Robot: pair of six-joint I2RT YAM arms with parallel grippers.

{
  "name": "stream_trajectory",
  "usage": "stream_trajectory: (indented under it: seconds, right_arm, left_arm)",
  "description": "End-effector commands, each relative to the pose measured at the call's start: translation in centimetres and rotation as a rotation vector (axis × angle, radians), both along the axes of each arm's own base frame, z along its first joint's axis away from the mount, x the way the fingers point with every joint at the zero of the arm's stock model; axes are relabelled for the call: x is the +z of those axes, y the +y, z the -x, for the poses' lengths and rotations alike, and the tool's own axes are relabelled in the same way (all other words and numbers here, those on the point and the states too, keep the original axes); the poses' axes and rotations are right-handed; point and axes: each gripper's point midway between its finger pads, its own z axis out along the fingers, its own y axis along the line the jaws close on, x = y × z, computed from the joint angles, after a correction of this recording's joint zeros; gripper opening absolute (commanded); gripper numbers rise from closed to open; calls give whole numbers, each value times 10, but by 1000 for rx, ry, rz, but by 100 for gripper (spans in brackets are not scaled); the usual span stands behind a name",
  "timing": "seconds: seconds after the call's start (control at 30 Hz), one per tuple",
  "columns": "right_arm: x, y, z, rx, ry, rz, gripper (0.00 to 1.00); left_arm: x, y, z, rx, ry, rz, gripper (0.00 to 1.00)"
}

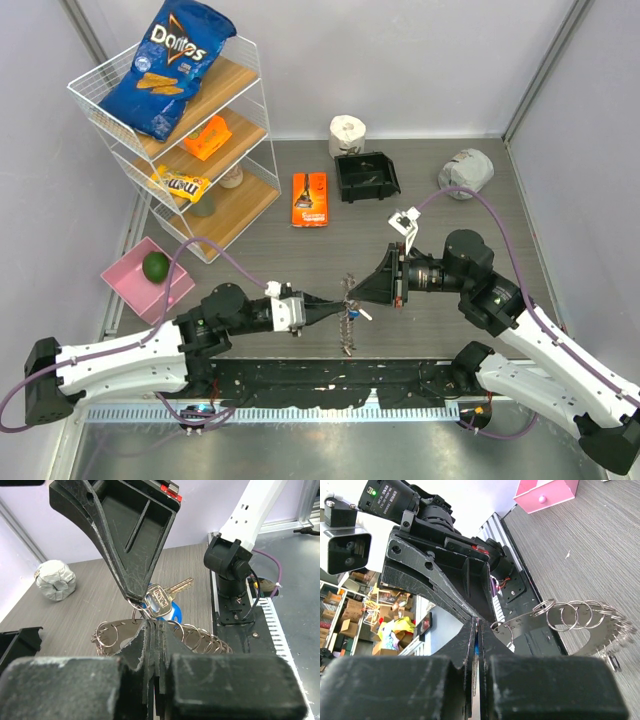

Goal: Remove the keys from the keyring
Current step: Remove the key from the keyring.

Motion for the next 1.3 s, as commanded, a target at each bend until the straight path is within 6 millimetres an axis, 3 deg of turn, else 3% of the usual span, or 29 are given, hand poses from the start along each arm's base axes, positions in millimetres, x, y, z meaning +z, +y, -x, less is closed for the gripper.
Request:
stream_trajectory:
  seconds: [0.0, 0.23, 0.53, 0.97, 1.27]
  right_arm:
    - [21, 2, 1, 9, -74, -55, 5]
    - [15, -6, 3, 10, -168, 10, 5]
    - [9, 5, 13, 48, -236, 61, 5]
    - [-8, 3, -6, -72, -204, 158, 5]
    - [-13, 11, -2, -34, -198, 163, 5]
  left_arm:
    - [33, 2, -6, 35, -22, 63, 0]
    - [26, 9, -6, 56, 74, -42, 0]
    - [25, 3, -2, 55, 256, -176, 0]
    - [14, -6, 12, -27, 338, -356, 0]
    - [10, -12, 11, -22, 413, -435, 0]
